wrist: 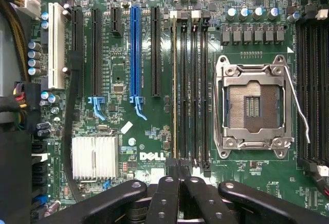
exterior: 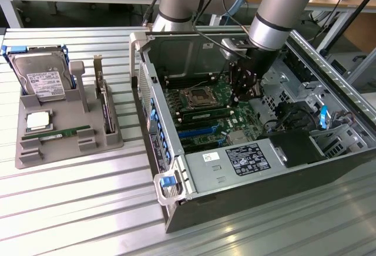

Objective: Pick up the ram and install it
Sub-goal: 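Press down the ram until it locks into place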

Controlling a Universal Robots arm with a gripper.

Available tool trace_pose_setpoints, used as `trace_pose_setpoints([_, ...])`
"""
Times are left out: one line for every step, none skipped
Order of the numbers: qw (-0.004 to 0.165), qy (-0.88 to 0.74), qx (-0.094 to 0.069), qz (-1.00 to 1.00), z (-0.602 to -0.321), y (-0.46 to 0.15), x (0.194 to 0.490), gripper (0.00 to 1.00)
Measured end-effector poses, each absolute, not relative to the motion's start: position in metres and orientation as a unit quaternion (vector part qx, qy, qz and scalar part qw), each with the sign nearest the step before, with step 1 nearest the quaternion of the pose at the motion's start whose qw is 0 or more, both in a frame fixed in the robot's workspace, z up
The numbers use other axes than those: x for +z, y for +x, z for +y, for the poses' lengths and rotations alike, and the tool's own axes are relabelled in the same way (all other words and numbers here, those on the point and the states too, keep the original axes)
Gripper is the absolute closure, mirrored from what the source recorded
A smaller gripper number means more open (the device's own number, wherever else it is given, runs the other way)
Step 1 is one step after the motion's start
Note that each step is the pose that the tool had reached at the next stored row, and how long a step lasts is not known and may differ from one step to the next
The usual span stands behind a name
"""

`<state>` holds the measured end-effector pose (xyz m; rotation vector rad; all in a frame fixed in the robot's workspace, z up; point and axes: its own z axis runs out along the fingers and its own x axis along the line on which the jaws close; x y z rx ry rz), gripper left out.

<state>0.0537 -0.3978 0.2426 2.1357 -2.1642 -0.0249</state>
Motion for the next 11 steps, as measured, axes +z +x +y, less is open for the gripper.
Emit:
trace_pose_setpoints([0.050, 0.701, -0.008, -0.711, -0.398, 0.054, 0.241, 0.89])
trace_pose_setpoints([0.050, 0.701, -0.008, -0.711, -0.398, 0.054, 0.240, 0.89])
trace_pose_setpoints([0.050, 0.701, -0.008, -0.711, -0.398, 0.054, 0.236, 0.89])
trace_pose_setpoints([0.050, 0.701, -0.008, -0.711, -0.398, 0.054, 0.234, 0.89])
trace_pose_setpoints([0.051, 0.701, -0.008, -0.711, -0.398, 0.054, 0.231, 0.89])
trace_pose_setpoints([0.051, 0.701, -0.008, -0.711, -0.398, 0.054, 0.229, 0.89])
trace_pose_setpoints([0.050, 0.701, -0.008, -0.711, -0.398, 0.054, 0.228, 0.89])
trace_pose_setpoints([0.049, 0.702, -0.009, -0.711, -0.398, 0.054, 0.231, 0.89])
trace_pose_setpoints([0.049, 0.702, -0.008, -0.711, -0.398, 0.054, 0.241, 0.89])
trace_pose_setpoints([0.049, 0.702, -0.008, -0.711, -0.398, 0.054, 0.245, 0.89])
trace_pose_setpoints([0.049, 0.702, -0.008, -0.711, -0.398, 0.053, 0.247, 0.89])
